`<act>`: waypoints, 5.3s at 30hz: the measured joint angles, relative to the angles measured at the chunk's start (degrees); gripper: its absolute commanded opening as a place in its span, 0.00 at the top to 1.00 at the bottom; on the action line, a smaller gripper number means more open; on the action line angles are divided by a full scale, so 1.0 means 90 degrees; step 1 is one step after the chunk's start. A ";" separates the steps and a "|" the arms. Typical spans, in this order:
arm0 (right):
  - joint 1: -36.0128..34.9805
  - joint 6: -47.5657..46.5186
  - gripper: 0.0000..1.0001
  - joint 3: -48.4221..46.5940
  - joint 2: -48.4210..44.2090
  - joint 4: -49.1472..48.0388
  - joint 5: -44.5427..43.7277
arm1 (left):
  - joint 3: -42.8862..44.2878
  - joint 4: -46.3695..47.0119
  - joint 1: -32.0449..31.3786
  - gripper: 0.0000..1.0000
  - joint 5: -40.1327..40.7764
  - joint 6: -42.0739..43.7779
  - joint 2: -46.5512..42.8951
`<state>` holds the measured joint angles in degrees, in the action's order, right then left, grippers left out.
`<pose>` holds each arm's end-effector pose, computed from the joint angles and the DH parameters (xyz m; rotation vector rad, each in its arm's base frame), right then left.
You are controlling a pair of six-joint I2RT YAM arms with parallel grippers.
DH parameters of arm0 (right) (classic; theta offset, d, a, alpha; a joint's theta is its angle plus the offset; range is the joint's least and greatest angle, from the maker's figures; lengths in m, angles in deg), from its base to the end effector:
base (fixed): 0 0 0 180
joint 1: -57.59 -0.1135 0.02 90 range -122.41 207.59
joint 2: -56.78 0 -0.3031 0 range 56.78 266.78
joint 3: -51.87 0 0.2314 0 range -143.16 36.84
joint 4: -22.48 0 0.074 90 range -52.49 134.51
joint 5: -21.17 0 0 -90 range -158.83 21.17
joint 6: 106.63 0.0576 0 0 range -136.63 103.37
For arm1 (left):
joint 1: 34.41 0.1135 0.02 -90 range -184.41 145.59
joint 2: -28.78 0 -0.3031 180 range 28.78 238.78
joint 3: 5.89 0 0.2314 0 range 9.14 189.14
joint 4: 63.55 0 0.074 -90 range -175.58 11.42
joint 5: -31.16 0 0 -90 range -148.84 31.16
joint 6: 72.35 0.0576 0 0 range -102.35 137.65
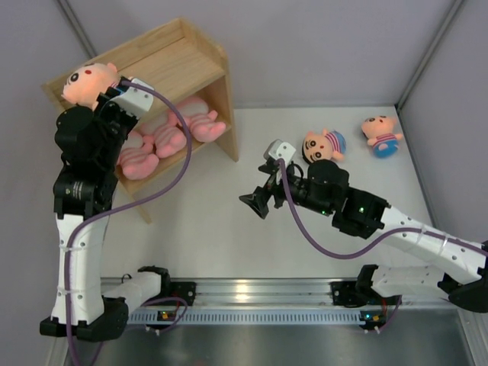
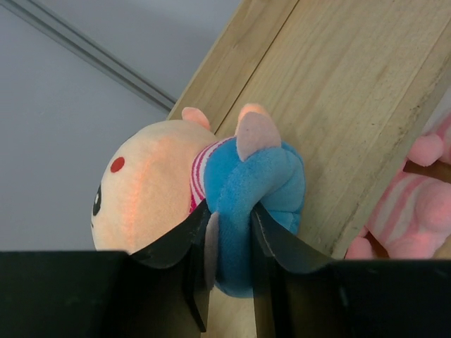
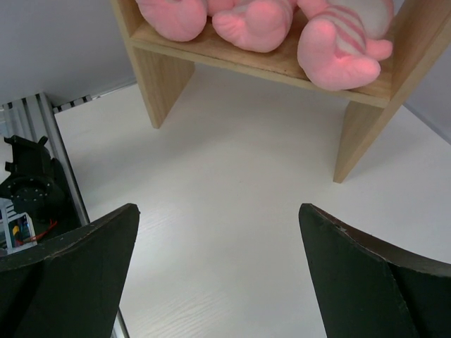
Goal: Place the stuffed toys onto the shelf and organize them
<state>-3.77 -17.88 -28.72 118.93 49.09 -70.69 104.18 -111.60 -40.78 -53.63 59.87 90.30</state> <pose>0.1110 0.1993 0.4360 -0.8991 1.5264 0.7440 0.1596 -0.0126 0.5545 0.5870 1.4775 0.5618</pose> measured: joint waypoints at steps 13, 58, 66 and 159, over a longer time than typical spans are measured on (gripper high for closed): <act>0.0002 0.0109 0.01 0.0039 0.0000 -0.0002 0.0034 | -0.0274 0.0005 0.0000 0.37 0.0289 0.0141 -0.0459; 0.7050 0.0529 0.23 -0.4291 0.7125 0.2407 0.1843 | -0.2832 -0.1496 0.0039 0.14 -0.3062 -0.2407 -0.3849; 0.7089 0.1292 1.00 -0.1880 0.5748 0.1287 0.2215 | -0.3271 -0.1797 0.0044 0.24 -0.2936 -0.2514 -0.3789; 0.1003 -0.2994 0.10 -0.0114 -0.0381 0.2616 0.1188 | -0.0437 -0.2125 -0.3997 1.00 -0.1547 -0.1902 0.0695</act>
<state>5.26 -44.83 -29.75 115.50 72.63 -60.01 100.25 -130.72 -76.76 -67.55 42.76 96.55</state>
